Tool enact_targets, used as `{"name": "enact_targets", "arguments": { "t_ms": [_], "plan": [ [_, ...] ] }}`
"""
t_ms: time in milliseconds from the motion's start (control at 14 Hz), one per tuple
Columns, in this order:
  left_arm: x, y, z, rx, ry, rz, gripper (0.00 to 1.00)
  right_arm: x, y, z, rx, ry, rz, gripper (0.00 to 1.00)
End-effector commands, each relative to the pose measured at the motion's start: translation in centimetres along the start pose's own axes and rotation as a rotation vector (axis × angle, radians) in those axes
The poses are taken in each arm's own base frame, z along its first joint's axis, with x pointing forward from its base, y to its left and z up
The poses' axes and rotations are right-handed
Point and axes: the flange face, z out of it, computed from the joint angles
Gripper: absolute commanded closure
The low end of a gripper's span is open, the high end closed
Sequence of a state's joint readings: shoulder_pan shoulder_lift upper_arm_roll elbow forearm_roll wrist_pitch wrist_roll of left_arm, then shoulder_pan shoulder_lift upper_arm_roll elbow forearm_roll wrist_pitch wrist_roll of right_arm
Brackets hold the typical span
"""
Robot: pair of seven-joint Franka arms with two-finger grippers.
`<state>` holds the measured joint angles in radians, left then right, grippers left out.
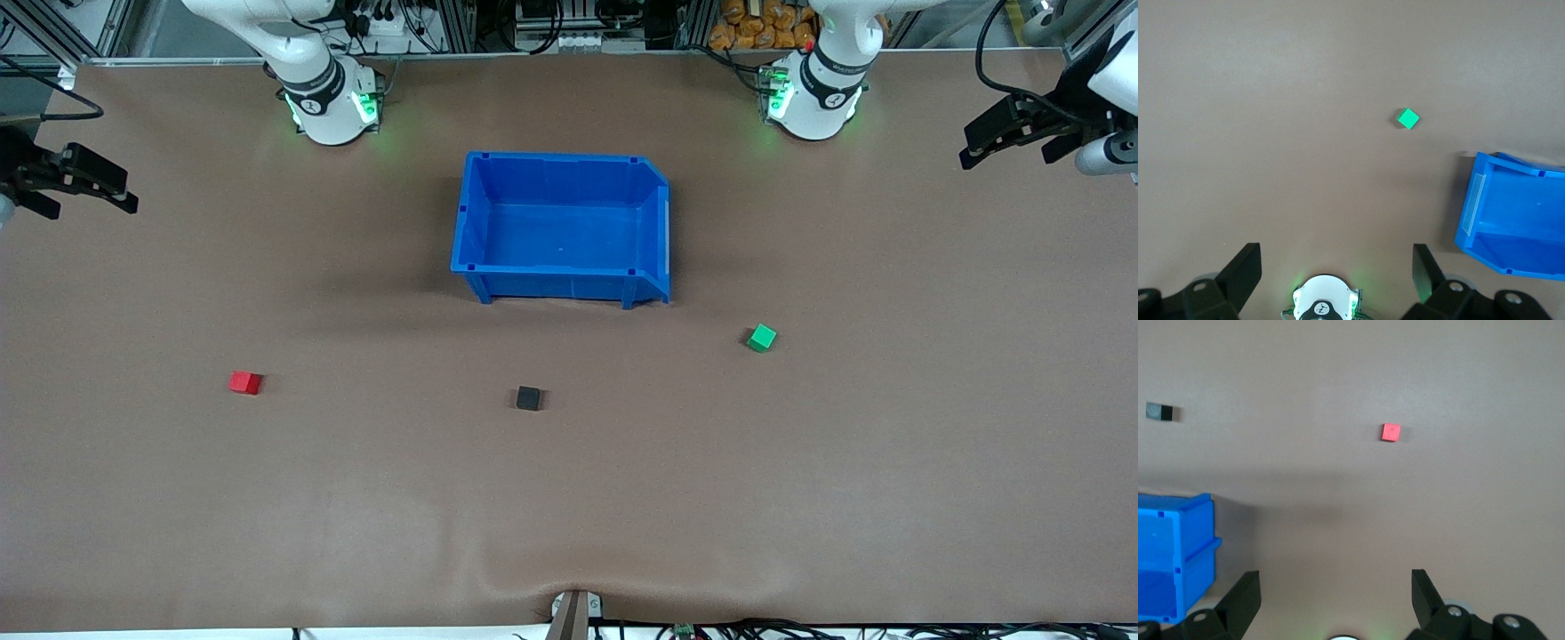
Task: Attach green and red cubes to black cube
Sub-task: 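Move the right gripper toward the red cube while the left gripper starts moving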
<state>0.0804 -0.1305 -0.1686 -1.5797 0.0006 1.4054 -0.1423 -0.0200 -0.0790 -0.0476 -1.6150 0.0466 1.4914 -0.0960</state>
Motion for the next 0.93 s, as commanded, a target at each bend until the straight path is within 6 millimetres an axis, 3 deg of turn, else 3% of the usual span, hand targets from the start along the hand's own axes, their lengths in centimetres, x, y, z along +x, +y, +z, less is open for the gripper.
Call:
{"name": "enact_targets", "arguments": {
  "t_ms": [0, 286, 857],
  "plan": [
    [-0.2, -0.2, -0.6, 0.003, -0.004, 0.000, 0.00, -0.4, 0.2, -1.0, 0.023, 0.032, 0.161, 0.00],
    [-0.2, -0.3, -0.8, 0.025, 0.003, -0.012, 0.00, -0.5, 0.1, -1.4, 0.013, 0.010, 0.176, 0.00],
    [-0.6, -0.5, 0.1, 0.025, -0.039, -0.031, 0.00, 1.1, 0.6, 1.4, 0.013, -0.047, 0.176, 0.00]
  ]
}}
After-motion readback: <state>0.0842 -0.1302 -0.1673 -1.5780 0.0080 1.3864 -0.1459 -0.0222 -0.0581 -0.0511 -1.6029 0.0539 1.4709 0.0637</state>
